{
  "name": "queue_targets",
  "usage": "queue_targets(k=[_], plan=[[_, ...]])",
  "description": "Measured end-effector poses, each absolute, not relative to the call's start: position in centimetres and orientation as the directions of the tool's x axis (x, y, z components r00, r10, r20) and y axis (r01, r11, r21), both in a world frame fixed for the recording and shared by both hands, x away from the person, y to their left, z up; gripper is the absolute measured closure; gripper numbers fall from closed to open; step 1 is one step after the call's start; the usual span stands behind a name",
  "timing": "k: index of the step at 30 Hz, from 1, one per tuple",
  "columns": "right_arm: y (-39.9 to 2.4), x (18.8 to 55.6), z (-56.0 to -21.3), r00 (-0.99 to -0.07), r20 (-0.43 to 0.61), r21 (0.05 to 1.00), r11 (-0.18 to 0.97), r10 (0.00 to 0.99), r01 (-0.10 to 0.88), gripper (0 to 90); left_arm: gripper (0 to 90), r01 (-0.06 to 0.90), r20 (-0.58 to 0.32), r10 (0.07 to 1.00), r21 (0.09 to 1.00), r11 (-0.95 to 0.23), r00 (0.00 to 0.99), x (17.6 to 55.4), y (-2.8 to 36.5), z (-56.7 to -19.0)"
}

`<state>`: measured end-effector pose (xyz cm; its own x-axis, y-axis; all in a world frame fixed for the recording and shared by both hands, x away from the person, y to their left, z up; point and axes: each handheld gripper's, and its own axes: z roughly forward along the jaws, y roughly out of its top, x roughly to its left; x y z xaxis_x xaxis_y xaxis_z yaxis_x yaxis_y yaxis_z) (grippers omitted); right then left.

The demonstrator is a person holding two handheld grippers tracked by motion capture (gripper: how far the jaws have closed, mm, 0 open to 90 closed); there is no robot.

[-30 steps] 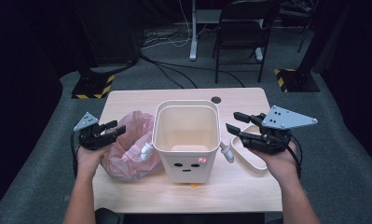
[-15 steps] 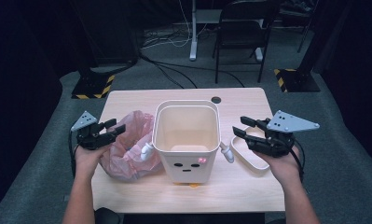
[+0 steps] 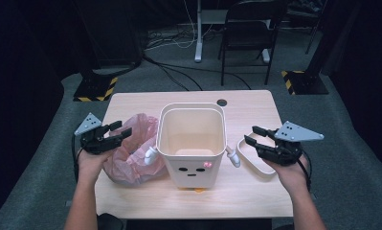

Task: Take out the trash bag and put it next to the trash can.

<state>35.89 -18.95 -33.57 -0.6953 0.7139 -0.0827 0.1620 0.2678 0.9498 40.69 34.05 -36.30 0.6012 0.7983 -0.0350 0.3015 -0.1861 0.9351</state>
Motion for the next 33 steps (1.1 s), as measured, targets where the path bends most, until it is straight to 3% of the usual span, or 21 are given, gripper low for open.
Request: queue_targets(k=[13,33], plan=[[-20.5,36.5,-37.2,-0.611,-0.078,0.936,0.269,0.788,0.227,55.1,44.6,0.275,-0.009,0.781,0.939,-0.208,0.624,39.9,33.1,-35.5],[-22.0,37.6,-42.3,-0.58,-0.048,0.922,0.259,0.813,0.286,55.3,44.4,0.271,-0.008,0.777,0.939,-0.21,0.629,39.6,32.8,-35.3]])
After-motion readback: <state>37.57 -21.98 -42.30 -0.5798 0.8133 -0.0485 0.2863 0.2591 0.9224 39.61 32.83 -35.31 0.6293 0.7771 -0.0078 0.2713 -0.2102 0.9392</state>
